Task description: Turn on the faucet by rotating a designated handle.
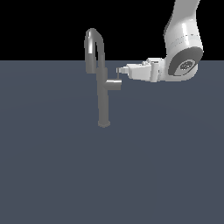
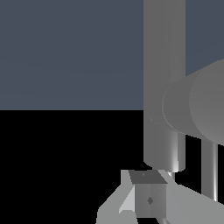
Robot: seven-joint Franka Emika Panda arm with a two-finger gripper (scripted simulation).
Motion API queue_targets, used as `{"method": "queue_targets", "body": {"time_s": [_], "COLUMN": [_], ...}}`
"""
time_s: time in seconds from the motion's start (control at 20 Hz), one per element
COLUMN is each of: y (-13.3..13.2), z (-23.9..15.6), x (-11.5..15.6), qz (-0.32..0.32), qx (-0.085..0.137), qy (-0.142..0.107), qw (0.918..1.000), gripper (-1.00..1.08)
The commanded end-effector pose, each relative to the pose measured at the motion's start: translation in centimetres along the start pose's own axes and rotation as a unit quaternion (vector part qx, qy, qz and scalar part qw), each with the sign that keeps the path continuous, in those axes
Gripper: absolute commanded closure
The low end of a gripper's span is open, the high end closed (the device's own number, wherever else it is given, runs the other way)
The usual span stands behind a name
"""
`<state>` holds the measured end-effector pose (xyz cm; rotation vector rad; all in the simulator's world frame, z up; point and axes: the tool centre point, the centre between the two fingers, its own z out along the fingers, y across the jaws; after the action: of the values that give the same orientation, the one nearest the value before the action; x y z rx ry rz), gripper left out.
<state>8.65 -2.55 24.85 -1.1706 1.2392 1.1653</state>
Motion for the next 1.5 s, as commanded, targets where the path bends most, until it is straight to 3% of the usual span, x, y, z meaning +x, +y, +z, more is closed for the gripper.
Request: {"method": "queue_targets", "body": {"time_s": [0.0, 0.8, 1.45], "y": [-0.1, 2.1, 5.7], "z": [0.1, 0.1, 0.1], "x": [0.1, -0.8, -1.0], "qz": [0.002, 0.002, 0.002], "qx": [0.002, 0.004, 0.003], "qy": [-0.002, -0.002, -0.002], "qw": [1.0, 1.0, 1.0], "gripper": [1.08, 1.08, 1.08]}}
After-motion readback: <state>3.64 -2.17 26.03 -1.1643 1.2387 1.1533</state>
